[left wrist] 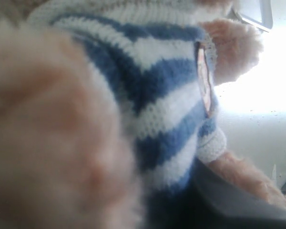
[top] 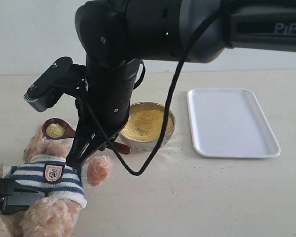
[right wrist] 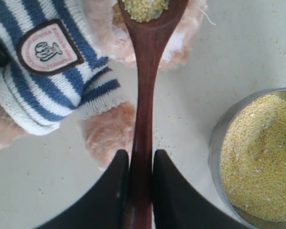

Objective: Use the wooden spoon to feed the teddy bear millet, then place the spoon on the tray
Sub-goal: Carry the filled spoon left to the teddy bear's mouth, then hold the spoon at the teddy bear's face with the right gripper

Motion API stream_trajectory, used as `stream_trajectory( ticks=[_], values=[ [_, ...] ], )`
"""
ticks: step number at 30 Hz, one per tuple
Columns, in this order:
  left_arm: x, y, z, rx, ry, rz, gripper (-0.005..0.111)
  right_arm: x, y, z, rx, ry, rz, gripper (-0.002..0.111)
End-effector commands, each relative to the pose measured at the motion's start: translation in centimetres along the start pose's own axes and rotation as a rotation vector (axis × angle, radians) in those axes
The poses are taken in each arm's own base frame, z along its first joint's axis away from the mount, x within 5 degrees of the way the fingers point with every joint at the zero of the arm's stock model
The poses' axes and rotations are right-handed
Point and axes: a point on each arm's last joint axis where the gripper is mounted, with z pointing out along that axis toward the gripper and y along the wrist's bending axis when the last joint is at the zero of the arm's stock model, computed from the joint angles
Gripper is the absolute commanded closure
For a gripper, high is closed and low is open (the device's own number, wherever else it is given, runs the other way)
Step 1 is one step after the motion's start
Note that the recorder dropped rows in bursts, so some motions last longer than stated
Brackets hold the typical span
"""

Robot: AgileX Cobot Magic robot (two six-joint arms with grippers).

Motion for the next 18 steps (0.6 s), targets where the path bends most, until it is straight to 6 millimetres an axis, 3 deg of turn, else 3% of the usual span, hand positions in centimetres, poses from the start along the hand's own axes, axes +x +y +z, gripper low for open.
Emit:
stream_trajectory(
  ticks=[1,8,18],
  values=[
    [-0.1,-0.1,0.0,0.017,-0.009,-0.007,0.1,-0.4,-0.2,0.3,0.05,-0.013,-0.029,0.109],
    [-0.1,-0.1,0.0,0.017,-0.009,-0.007,0.1,-0.6,0.3,1.8,0.137,0.033,-0.12,0.109],
    [-0.1,-0.1,0.0,0.017,-0.009,-0.007,0.1,-1.2,3.0,3.0,0.317,0.141,-0.342,0.109]
  ],
)
